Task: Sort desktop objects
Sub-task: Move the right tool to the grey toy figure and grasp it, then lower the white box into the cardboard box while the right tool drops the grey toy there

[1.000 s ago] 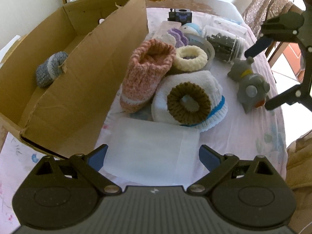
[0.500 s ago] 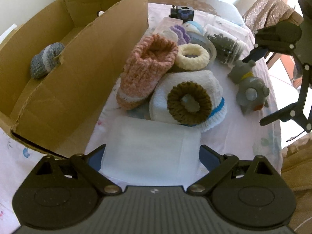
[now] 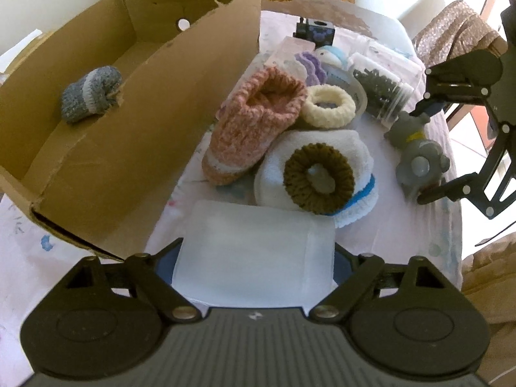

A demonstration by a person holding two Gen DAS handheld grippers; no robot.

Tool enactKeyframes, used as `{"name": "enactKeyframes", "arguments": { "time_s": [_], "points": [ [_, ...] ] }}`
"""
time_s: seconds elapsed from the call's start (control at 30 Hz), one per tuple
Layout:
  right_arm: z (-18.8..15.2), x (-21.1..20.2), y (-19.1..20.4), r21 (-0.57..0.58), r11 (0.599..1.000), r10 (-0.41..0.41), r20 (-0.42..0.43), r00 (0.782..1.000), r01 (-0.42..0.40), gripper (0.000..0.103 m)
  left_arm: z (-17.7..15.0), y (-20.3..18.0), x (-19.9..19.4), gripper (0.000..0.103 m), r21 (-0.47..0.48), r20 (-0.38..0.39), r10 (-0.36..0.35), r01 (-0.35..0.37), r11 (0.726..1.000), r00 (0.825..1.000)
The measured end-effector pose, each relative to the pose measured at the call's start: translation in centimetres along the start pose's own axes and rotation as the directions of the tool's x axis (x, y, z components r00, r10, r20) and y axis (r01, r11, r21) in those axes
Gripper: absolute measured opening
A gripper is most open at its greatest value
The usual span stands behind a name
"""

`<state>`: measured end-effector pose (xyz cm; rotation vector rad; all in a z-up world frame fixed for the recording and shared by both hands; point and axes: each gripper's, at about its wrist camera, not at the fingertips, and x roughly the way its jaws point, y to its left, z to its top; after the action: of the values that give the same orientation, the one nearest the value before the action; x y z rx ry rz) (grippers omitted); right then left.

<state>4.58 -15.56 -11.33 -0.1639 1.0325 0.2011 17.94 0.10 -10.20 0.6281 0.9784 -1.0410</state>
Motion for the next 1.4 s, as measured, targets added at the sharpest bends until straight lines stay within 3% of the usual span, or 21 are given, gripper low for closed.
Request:
{"name": "enactKeyframes", "arguments": {
  "time_s": [0.23, 0.77, 1.03, 1.4],
  "points": [
    [0.8, -1.3, 0.1, -0.012, 1.0, 0.015, 0.008, 1.0, -0.015, 0.077, 0.0, 0.4, -1.1, 0.084, -0.048, 0.024, 0.0, 0.002, 0.999, 1.0],
    [3.6, -4.7, 0.2, -0.098, 0.995, -0.001, 0.058, 0.998, 0.007, 0.077, 0.3, -0.2, -6.2, 0.083, -0.061, 0.101, 0.068, -0.062, 0.996, 0.993],
    [6.7, -5.9, -0.8, -0.14, 0.99, 0.001, 0.113, 0.994, 0.015, 0.077, 2.1, 0.3, -9.1, 0.083, -0.07, 0.153, 0.084, -0.074, 0.995, 0.985],
    [12.2, -6.5, -4.0, -0.203, 0.979, 0.008, 0.188, 0.982, 0.031, 0.077, 5.9, 2.7, -10.9, 0.083, -0.067, 0.223, 0.156, -0.145, 0.987, 0.962]
  ]
}}
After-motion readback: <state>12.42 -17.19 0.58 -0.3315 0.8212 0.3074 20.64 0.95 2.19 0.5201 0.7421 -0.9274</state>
